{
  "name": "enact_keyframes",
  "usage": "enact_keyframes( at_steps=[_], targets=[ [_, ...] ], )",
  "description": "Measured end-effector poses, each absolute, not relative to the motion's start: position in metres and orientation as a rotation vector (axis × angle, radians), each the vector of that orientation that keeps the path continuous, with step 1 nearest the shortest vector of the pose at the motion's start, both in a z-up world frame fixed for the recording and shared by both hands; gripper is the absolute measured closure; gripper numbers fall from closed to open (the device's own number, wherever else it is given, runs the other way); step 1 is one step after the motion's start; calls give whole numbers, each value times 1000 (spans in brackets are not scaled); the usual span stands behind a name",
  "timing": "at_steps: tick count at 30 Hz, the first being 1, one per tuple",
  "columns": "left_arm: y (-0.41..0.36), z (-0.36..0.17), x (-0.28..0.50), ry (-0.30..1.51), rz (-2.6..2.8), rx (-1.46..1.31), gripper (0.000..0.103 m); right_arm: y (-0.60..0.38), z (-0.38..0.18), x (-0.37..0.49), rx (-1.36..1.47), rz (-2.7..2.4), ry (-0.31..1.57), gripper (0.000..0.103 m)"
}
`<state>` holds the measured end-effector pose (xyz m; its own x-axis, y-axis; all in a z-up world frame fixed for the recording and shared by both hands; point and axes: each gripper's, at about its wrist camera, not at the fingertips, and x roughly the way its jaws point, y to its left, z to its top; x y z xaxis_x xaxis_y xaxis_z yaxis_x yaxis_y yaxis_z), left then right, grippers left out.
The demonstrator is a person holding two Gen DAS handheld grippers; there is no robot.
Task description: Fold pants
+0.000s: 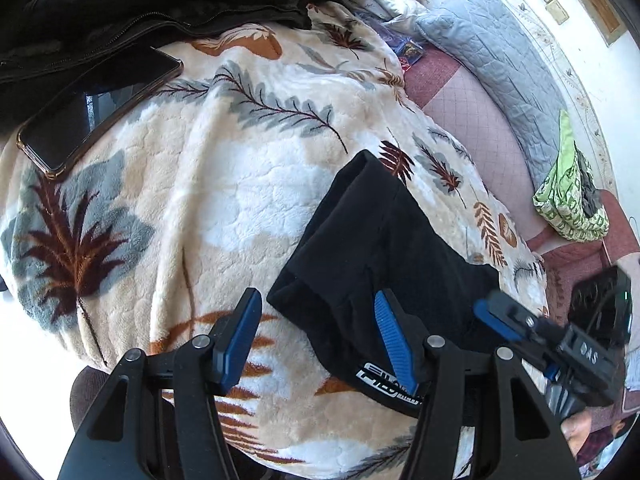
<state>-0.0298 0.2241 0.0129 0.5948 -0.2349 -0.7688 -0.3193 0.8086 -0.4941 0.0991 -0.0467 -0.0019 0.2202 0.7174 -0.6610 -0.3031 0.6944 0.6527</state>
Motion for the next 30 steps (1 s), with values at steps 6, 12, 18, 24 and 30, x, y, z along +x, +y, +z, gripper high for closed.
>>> enact_keyframes(
  at_steps=[6,12,18,24,30],
  targets=[
    [237,12,-40,938,87,-667,45,28,-22,121,347,783,1239,60],
    [246,4,-45,947,102,-677,45,54,-45,131,388,762,1267,38],
    [243,5,-45,943,91,-681,45,38,-17,126,400,816,1208,35],
    [241,4,-43,943,86,-694,44,-54,15,119,500,724,1114,35],
    [232,5,-40,950,88,-682,44,-145,19,78,531,580,1050,34]
  ],
)
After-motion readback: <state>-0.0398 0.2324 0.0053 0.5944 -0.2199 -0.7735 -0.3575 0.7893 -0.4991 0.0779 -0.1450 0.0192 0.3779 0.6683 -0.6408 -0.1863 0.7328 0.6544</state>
